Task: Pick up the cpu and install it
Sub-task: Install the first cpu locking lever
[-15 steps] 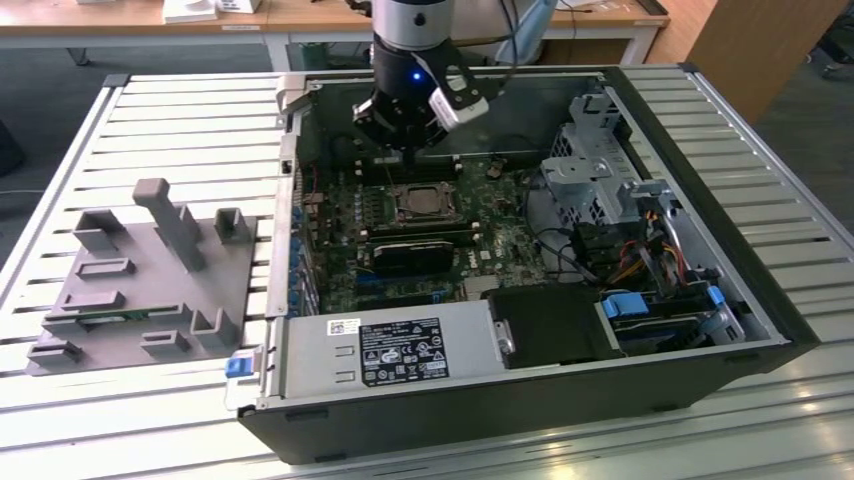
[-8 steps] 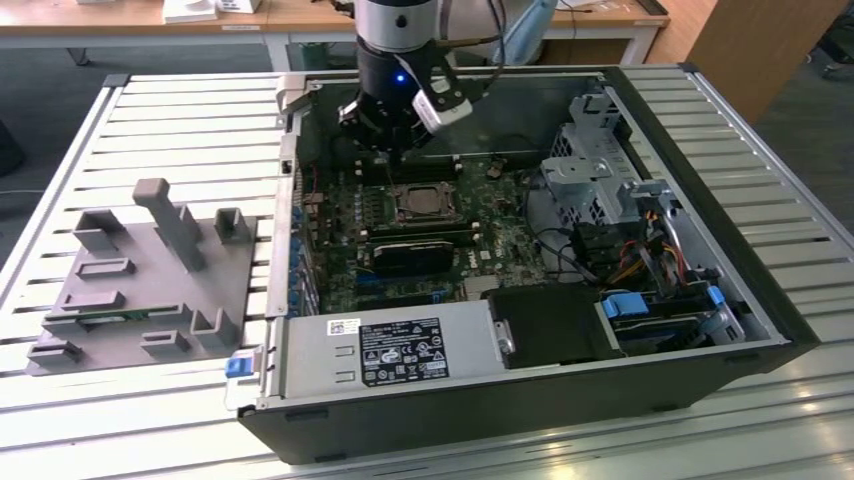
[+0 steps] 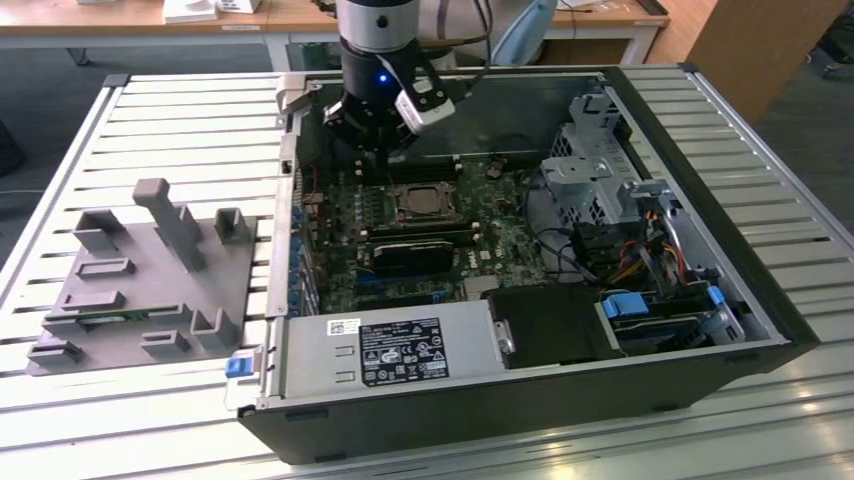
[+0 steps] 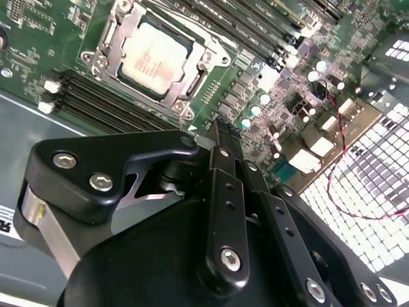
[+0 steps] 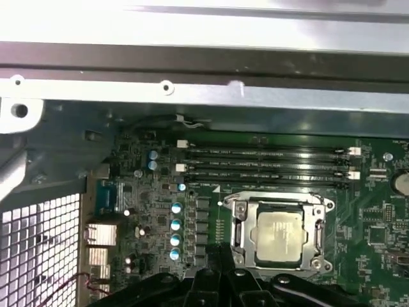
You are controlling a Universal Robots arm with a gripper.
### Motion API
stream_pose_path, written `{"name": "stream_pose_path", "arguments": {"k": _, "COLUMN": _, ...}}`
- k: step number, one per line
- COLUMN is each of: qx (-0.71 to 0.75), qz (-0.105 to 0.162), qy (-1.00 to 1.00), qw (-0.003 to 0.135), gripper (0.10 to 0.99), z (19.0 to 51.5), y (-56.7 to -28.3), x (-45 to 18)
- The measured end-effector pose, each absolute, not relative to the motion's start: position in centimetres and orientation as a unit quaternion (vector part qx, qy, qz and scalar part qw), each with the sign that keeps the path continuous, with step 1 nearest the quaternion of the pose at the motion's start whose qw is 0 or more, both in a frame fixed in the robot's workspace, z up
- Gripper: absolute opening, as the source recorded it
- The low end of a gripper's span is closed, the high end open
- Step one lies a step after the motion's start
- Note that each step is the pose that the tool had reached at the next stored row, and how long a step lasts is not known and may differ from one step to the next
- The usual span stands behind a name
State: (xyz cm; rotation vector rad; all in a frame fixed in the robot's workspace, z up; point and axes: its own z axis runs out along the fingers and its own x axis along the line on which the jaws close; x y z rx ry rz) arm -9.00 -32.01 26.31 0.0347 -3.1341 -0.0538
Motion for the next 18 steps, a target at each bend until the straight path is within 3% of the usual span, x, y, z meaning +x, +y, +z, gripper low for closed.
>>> {"name": "stream_pose_path", "arguments": {"k": 9, "qx": 0.011, "qz": -0.018, "qy": -1.0, "qw": 0.003, "gripper": 0.106, "z": 25.6, "y": -29.0, "x": -10.1}}
{"name": "stream_pose_path", "arguments": {"k": 18, "qx": 0.011, "qz": -0.018, "qy": -1.0, "qw": 0.003, "gripper": 0.106, "z": 25.5, "y": -28.7, "x": -9.6}}
